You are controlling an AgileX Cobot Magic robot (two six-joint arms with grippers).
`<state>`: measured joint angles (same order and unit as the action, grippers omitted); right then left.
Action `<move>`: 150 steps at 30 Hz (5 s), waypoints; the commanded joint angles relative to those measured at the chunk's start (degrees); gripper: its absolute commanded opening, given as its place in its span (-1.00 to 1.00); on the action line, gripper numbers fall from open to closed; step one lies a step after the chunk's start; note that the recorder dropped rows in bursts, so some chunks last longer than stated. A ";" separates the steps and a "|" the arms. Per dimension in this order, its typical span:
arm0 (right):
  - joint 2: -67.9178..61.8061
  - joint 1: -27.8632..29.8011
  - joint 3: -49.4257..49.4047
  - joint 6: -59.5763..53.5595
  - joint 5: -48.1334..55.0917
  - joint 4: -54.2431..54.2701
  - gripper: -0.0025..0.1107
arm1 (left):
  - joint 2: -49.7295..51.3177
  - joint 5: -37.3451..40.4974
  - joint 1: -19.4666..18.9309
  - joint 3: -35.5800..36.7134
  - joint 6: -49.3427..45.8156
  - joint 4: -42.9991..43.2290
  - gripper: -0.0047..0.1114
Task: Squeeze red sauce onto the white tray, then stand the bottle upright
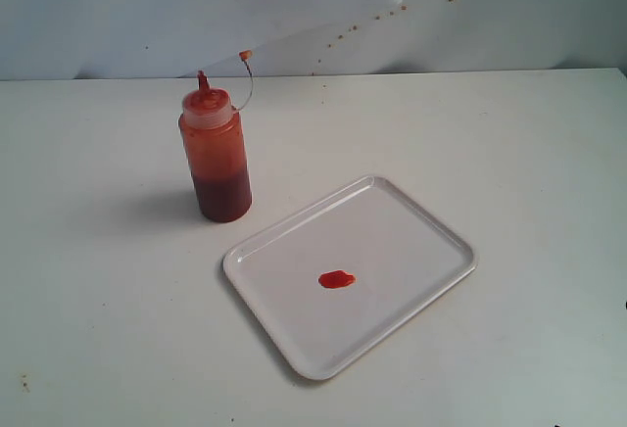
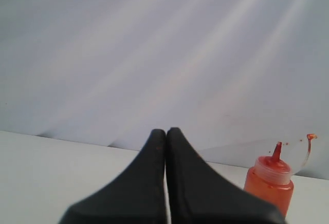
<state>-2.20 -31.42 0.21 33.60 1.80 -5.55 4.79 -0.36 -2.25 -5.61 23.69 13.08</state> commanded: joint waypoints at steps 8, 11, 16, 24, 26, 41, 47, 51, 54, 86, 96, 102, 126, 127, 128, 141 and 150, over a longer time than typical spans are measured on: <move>0.35 -0.02 -0.21 -0.18 0.24 0.15 -0.96 | -0.41 5.02 -0.16 0.10 -20.91 -16.80 -0.91; 0.35 -0.02 -0.21 -0.18 0.24 0.15 -0.96 | -0.41 7.13 -0.16 0.10 -21.02 -15.88 -0.91; 0.35 -0.02 -0.21 -0.18 0.24 0.15 -0.96 | -0.48 5.19 -0.16 3.65 -21.02 -15.45 -0.91; 0.35 -0.02 -0.21 -0.18 0.24 0.15 -0.96 | -0.78 6.70 -0.16 5.61 -20.78 -15.28 -0.91; 0.35 -0.02 -0.21 -0.18 0.24 0.15 -0.96 | -0.78 8.12 -0.16 5.61 -20.78 -15.28 -0.91; 0.35 -0.02 -0.21 -0.18 0.24 0.15 -0.96 | -0.78 16.89 -0.16 5.61 -23.04 -13.84 -0.91; 0.35 -0.02 -0.21 -0.18 0.24 0.15 -0.96 | -0.78 16.89 1.96 5.61 -24.28 -13.84 -0.91; 0.35 -0.02 -0.21 -0.18 0.24 0.15 -0.96 | -0.78 16.68 2.80 5.61 -24.28 -13.84 -0.91; 0.35 -0.02 -0.21 -0.18 0.24 0.15 -0.96 | -0.78 16.68 2.80 5.61 -24.28 -13.84 -0.91; 0.35 -0.02 -0.21 -0.18 0.24 0.15 -0.96 | -0.78 16.68 2.00 5.61 -24.15 -13.84 -0.91; 0.74 1.43 -0.21 -3.21 0.62 0.01 -0.96 | -0.78 16.68 2.00 5.61 -24.29 -13.84 -0.91; 1.25 25.25 -0.21 -20.17 5.87 0.01 -0.96 | -0.78 16.68 2.00 5.61 -24.29 -13.84 -0.91; 2.20 33.57 -0.21 -36.30 17.73 3.35 -0.96 | -0.78 16.68 2.00 5.61 -24.14 -13.84 -0.91; 2.20 33.57 -0.21 -36.30 17.73 3.35 -0.96 | -0.78 16.68 2.00 5.61 -24.14 -13.84 -0.91; 2.20 33.57 -0.21 -36.30 17.73 3.35 -0.96 | -0.78 16.68 2.00 5.61 -24.14 -13.84 -0.91; 2.20 33.57 -0.21 -38.07 17.17 6.42 -0.96 | -0.78 16.68 2.00 5.61 -24.29 -13.84 -0.91; 2.20 33.57 -0.21 -38.31 17.67 5.94 -0.96 | -0.78 16.68 2.00 5.61 -24.18 -13.84 -0.91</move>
<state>-0.37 1.69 0.21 -4.17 19.58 0.33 4.22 16.66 -0.58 -0.28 0.00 -0.92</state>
